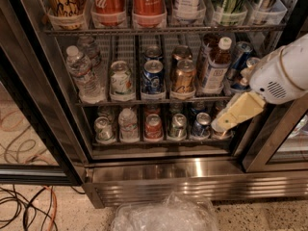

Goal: Pick orange can from middle shelf of fridge

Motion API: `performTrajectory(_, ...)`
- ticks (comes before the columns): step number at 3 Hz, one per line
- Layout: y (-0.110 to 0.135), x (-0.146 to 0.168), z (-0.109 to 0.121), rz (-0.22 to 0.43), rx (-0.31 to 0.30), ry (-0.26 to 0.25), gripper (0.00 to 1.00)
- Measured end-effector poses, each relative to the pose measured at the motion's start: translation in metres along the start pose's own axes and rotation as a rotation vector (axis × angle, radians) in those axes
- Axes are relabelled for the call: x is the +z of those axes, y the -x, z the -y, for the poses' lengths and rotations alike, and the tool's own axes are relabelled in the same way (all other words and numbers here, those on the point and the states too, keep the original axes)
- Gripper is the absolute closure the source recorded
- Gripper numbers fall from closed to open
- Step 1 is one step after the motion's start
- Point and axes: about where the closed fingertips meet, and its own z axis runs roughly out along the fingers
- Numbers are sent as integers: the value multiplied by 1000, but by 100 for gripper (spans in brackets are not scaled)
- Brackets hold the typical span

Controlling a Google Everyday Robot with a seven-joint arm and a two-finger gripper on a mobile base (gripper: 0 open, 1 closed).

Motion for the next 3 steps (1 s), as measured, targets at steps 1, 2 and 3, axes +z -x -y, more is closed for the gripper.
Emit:
performTrajectory(1, 8, 28, 6, 154, 89, -7, 0)
performTrajectory(2, 26, 40, 17, 283, 138, -72, 0)
performTrajectory(3, 30, 44, 12, 292, 145, -76, 0)
